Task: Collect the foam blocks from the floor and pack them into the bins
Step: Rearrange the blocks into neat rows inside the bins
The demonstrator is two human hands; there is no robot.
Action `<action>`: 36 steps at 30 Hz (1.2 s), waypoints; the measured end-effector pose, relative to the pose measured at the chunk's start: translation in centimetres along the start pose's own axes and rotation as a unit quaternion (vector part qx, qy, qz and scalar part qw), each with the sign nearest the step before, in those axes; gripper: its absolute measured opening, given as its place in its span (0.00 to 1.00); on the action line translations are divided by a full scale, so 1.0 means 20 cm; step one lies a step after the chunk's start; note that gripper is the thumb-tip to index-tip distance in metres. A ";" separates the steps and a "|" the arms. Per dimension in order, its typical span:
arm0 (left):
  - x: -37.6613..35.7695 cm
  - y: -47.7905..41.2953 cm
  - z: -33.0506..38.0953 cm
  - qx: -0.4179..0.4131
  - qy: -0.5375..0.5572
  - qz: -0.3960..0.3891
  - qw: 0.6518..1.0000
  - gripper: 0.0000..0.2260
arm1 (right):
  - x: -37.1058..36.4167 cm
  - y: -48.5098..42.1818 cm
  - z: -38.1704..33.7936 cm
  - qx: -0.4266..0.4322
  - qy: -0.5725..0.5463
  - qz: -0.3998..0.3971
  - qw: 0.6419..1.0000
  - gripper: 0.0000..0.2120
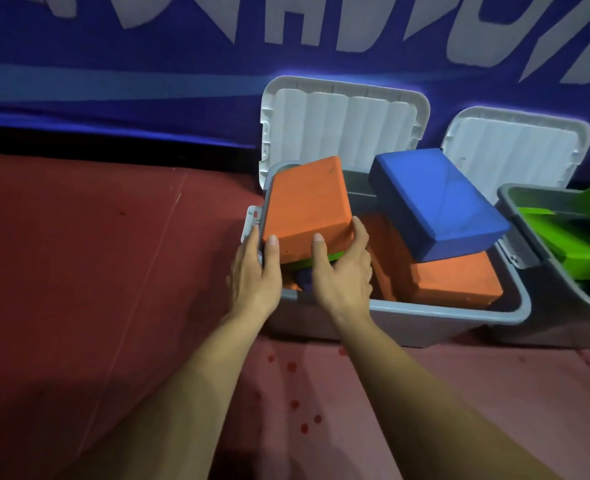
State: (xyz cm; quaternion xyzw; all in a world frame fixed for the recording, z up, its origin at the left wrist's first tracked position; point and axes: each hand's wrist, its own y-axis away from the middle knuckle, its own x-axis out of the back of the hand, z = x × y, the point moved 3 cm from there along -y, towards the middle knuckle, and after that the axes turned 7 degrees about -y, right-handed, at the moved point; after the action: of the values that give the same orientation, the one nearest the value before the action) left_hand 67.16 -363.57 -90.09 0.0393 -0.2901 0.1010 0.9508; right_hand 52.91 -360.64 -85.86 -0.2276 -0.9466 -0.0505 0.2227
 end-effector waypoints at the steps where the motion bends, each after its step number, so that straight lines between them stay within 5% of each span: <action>1: 0.00 0.00 0.00 0.001 0.014 -0.002 1.000 0.28 | 0.00 -0.01 -0.01 0.004 -0.025 0.009 1.000 0.32; 7: -0.01 -0.06 0.05 -0.007 0.047 -0.016 0.999 0.27 | 0.00 -0.07 -0.09 0.051 -0.087 0.036 0.994 0.31; 12: -0.03 -0.07 0.10 -0.005 0.043 -0.003 0.999 0.36 | -0.02 -0.09 -0.08 0.044 -0.075 0.015 0.996 0.29; 22: 0.22 -0.06 0.23 -0.098 0.106 0.119 0.982 0.31 | -0.05 -0.04 -0.20 0.094 -0.116 0.046 0.988 0.26; 27: 0.47 -0.09 0.07 -0.032 0.046 0.156 0.986 0.26 | -0.30 0.09 -0.31 0.136 -0.096 -0.016 0.986 0.30; 31: 0.59 -0.08 -0.21 0.049 -0.030 0.117 0.991 0.33 | -0.56 0.17 -0.26 0.103 0.009 -0.100 0.990 0.34; 36: 0.61 0.00 -0.55 0.128 -0.088 0.064 0.986 0.28 | -0.76 0.27 -0.14 0.146 0.229 -0.153 0.950 0.24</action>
State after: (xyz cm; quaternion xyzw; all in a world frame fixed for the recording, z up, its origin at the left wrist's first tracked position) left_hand 83.02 -359.98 -92.37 0.1509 -0.3592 0.1945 0.9002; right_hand 68.55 -362.58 -90.22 -0.0276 -0.8908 0.0045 0.4535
